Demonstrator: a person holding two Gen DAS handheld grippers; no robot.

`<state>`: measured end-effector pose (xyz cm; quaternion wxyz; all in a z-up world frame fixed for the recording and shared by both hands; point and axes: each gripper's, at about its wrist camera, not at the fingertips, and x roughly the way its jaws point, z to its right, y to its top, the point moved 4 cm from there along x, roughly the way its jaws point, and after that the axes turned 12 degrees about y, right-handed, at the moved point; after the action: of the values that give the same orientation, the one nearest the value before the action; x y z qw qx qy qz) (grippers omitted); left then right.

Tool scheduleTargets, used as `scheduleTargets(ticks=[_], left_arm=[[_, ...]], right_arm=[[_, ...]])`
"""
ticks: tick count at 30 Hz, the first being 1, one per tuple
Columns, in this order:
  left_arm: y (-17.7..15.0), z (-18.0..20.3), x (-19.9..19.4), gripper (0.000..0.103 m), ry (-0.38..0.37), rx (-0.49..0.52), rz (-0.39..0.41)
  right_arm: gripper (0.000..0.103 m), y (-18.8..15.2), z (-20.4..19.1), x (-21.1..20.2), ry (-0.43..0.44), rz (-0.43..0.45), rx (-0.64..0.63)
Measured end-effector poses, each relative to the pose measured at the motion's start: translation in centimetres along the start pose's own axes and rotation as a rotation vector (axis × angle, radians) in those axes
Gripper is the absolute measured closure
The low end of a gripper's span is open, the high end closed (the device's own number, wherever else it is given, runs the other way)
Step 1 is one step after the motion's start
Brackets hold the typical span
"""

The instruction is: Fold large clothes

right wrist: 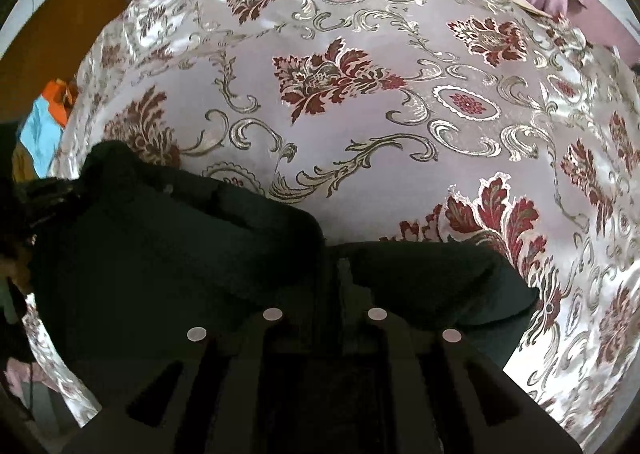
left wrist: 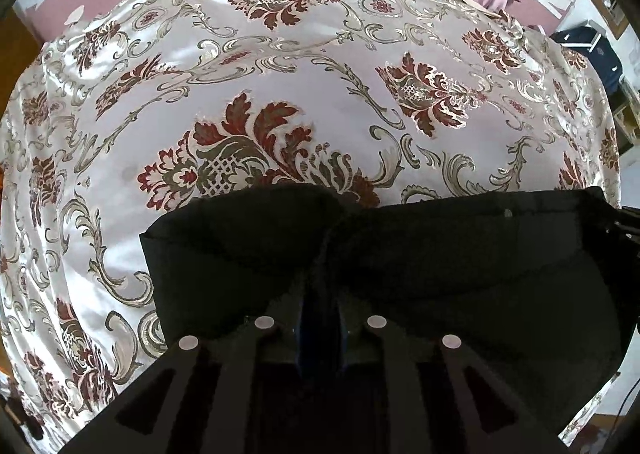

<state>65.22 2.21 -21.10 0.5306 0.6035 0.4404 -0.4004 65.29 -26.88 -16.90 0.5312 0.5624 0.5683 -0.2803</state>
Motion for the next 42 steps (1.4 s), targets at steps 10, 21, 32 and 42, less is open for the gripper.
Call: scheduleTargets(ticks=[10,21,32,42], left_arm=[[0.2,-0.9,-1.9,0.081,0.002,0.001,0.039],[1.2,-6.0,-6.8,0.081,-0.019,-0.14,0.184],[-3.0,-4.9,-3.2,0.078,0.03,0.032,0.119],[-4.7,-3.1,-7.3,0.071,-0.015,-0.037,0.202]], right_arm=[[0.079,0.0,1.0,-2.5,-0.013,0.048,-0.014],[0.079,0.2,4.6,-10.8,0.015,0.306,0.084],[0.075,-5.6,1.9,-8.1,0.12,0.17,-0.059],[0.051,-6.3,-1.1,-8.5,0.002,0.257,-0.047]])
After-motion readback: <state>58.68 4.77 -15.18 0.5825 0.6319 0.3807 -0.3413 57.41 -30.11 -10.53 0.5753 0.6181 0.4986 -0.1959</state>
